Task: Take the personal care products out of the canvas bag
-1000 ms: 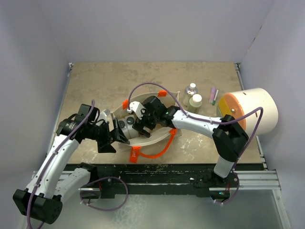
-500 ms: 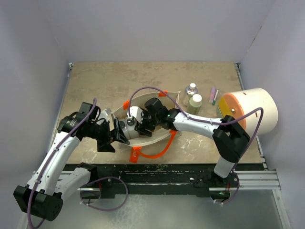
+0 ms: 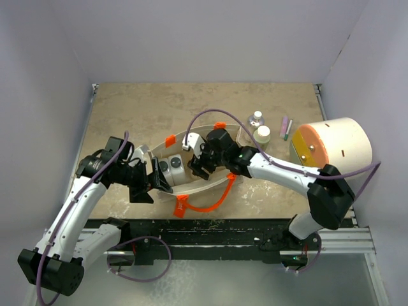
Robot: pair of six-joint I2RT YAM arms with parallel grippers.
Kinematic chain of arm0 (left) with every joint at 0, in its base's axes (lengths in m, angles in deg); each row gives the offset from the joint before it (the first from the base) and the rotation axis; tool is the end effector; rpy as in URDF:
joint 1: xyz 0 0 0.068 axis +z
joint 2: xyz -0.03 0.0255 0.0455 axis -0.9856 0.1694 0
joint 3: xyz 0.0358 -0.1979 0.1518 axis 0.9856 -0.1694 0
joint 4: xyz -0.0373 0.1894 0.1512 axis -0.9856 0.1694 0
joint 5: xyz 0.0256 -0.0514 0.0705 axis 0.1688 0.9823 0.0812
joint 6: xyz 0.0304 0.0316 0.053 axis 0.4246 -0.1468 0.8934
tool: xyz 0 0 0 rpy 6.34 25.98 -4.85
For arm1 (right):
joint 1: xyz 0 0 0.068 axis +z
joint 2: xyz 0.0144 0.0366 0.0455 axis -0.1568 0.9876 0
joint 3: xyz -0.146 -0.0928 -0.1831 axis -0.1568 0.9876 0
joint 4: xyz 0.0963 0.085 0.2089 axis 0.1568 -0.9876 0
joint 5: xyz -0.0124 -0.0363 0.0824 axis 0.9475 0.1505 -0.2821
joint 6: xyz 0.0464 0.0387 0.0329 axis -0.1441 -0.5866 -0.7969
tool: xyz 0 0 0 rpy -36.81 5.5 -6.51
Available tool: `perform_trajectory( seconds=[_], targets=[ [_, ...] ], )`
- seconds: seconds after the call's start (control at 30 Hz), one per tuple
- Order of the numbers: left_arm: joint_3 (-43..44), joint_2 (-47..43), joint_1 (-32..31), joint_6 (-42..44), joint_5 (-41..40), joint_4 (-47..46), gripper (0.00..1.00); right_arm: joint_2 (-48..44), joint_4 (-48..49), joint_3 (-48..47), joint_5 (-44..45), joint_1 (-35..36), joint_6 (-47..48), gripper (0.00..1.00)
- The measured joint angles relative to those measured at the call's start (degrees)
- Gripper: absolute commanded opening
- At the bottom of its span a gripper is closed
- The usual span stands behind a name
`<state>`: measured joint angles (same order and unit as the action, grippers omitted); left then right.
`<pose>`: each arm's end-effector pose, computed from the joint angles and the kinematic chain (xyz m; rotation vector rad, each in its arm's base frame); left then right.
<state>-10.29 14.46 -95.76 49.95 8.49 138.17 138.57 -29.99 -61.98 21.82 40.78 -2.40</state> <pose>0.1325 -0.0697 0.2583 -0.3855 2.8696 -1.0585 0.2195 0.2778 0.2289 -1.2949 1.7609 0.5614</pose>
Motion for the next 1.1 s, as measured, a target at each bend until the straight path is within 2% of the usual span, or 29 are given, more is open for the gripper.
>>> perform_trajectory(
  seconds=[0.27, 0.47, 0.63, 0.77, 0.93, 1.1],
  targets=[
    [0.5, 0.0, 0.0, 1.0, -0.3, 0.0, 0.97, -4.6, -0.1, 0.0, 2.6, -1.9, -14.8, 0.00],
    [0.5, 0.0, 0.0, 1.7, -0.3, 0.0, 0.97, -9.2, -1.3, -0.8, 6.8, -1.9, -30.0, 0.00],
    [0.9, 0.1, 0.0, 2.5, -0.3, 0.0, 0.97, -10.4, -9.4, -7.3, 11.1, -1.8, -43.4, 0.00],
    [1.9, 0.5, 0.0, 3.3, -0.7, 0.2, 0.98, -11.4, -16.3, -12.6, 12.7, -1.9, -50.5, 0.00],
    [3.0, 0.1, 0.0, 3.9, -2.3, 0.7, 0.99, -13.2, -28.3, -21.4, 16.7, -1.8, -54.3, 0.00],
    [3.1, -0.9, 0.0, 3.9, -3.1, 0.9, 0.99, -13.9, -42.0, -36.8, 23.8, -1.8, -54.9, 0.00]
  ],
)
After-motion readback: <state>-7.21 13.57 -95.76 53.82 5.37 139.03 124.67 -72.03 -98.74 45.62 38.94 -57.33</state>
